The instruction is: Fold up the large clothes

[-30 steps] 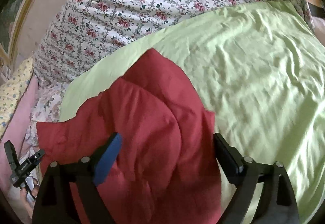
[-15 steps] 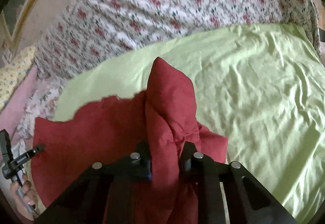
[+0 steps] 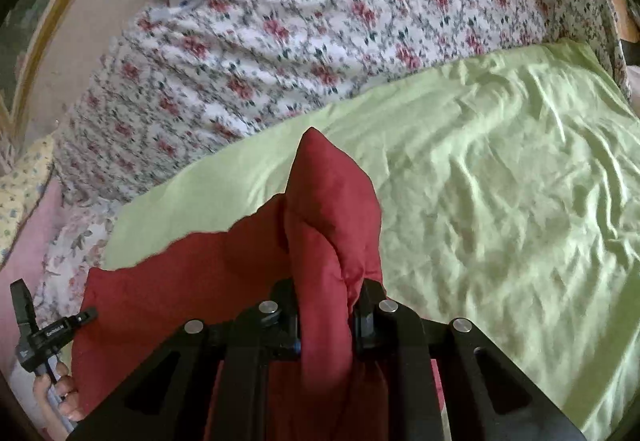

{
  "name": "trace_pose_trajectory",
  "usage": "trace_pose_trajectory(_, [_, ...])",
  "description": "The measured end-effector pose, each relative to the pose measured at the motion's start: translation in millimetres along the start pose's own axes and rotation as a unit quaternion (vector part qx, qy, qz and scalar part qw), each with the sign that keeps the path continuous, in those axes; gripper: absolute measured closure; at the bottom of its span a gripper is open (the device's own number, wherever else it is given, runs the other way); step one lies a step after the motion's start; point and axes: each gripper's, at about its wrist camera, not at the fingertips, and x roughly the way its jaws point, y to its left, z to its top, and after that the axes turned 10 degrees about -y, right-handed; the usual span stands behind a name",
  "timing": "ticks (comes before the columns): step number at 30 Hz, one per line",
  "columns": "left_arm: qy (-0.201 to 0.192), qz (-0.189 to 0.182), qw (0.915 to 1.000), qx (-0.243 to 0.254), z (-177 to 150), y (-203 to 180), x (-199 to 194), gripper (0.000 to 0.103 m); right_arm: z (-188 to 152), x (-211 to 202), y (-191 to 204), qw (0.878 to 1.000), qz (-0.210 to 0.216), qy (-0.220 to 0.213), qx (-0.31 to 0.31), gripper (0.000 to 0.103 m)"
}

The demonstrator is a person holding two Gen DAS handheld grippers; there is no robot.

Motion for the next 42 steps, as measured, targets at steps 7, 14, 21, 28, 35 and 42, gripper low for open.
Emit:
trace_pose_trajectory(7, [0.006, 0.003, 1.0, 0.002, -2, -2, 4, 0.085, -7, 9, -9, 1.0, 0.005, 0.014, 0.016, 0.087])
trace_pose_trajectory(14, [-0.009, 0.008, 0.9998, -0.017, -3, 2, -21, 0.084, -10, 10, -8, 1.0, 0.001, 0.008, 0.012, 0.087])
trace_pose_trajectory(21, [-0.045, 0.004, 0.999, -0.004, -25, -23, -79, 0.084, -14, 7, -11, 1.0, 0.003, -0.004, 0.014, 0.086])
trace_pose_trajectory(28, [0.002, -0.059, 0.9961, 0.066, -69, -78, -97, 0.084, -18, 4, -18, 1.0, 0.008, -0.008, 0.025, 0.076])
trace_pose_trajectory(35, [0.027, -0.032, 0.9892, 0.14, -107, -112, -83, 0.08, -22, -32, -8, 0.999, -0.008, -0.048, 0.0, 0.062])
trace_pose_trajectory(42, [0.034, -0.05, 0.9947, 0.083, -105, -89, -67, 0.079, -58, -109, 17, 0.994, 0.016, -0.101, -0.035, 0.044])
